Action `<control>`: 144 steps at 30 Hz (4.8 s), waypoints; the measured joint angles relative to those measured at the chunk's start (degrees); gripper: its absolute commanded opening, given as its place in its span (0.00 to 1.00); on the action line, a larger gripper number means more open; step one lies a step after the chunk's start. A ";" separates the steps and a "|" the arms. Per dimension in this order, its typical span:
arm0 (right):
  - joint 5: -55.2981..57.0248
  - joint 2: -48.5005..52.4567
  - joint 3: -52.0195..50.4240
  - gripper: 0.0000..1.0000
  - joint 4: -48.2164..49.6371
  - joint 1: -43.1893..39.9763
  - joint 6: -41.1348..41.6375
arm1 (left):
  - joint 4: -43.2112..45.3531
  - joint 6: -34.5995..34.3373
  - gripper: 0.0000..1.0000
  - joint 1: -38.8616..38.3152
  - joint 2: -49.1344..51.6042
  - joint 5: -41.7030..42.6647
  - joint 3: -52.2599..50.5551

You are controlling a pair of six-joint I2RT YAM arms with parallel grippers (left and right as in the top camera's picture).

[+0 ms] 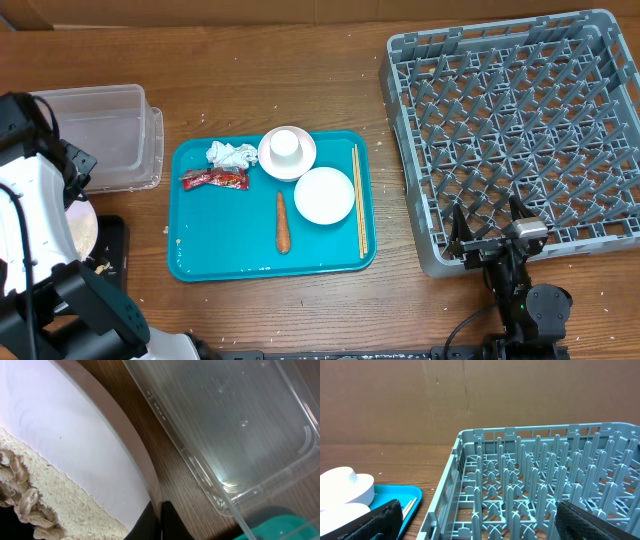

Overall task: Sort waste into correct bins and load items into the dishwasher
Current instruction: 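Tilt the plate with the left gripper to dump rice onto the black tray, then carry the emptied plate back and set it on the teal tray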

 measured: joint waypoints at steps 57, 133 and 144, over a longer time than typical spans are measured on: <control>0.00 0.00 0.00 1.00 -0.02 0.00 0.00 | 0.52 12.33 0.04 27.76 0.37 54.93 -0.96; 0.00 0.00 0.00 1.00 0.00 0.00 0.00 | -21.07 2.82 0.04 -26.29 -19.96 29.22 -1.07; 0.00 0.00 0.00 1.00 0.00 0.00 0.00 | -21.42 -5.51 0.04 -49.31 -3.96 8.39 -1.07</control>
